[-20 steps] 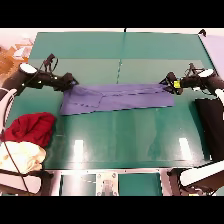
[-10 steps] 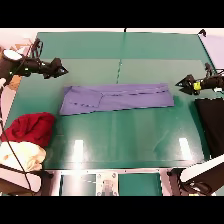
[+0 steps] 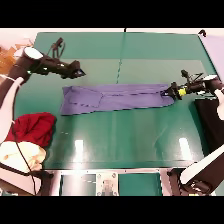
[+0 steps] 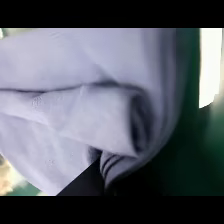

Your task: Fold the shirts.

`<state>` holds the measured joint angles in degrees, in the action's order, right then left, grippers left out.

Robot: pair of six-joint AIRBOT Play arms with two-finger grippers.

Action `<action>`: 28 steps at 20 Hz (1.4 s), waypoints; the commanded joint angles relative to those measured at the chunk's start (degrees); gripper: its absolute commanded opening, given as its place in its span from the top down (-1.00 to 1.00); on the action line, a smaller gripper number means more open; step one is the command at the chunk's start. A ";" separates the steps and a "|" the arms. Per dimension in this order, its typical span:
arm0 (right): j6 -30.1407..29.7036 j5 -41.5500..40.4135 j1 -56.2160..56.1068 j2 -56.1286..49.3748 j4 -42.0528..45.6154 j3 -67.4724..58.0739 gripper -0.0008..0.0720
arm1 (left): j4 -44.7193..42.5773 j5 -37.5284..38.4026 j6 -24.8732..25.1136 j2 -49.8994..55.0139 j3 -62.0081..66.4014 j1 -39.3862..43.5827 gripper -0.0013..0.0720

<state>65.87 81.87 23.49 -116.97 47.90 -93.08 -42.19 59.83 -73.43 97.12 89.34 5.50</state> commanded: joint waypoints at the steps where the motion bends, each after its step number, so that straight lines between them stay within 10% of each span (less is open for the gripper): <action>1: -0.33 4.90 -1.01 0.20 -1.16 -4.20 0.95 | -1.36 -7.39 -0.02 1.49 0.04 7.02 0.87; 9: 1.60 14.88 -0.22 22.01 -3.54 -8.52 0.95 | -0.48 -26.01 -8.79 13.38 0.74 27.39 0.88; 17: 3.19 17.29 -3.23 30.82 -9.14 -10.73 0.95 | 2.80 -21.38 -14.97 25.22 15.87 33.64 0.87; 21: 4.83 17.22 -6.19 30.80 -9.14 -10.67 0.95 | -0.85 -1.40 -13.14 24.04 20.44 28.13 0.88; 28: 12.20 6.91 -23.32 30.62 -7.54 -8.74 0.95 | -34.25 32.50 -17.86 11.96 29.09 10.97 0.87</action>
<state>74.67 95.00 7.88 -86.24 39.09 -103.00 -62.59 79.07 -89.82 113.86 116.40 22.59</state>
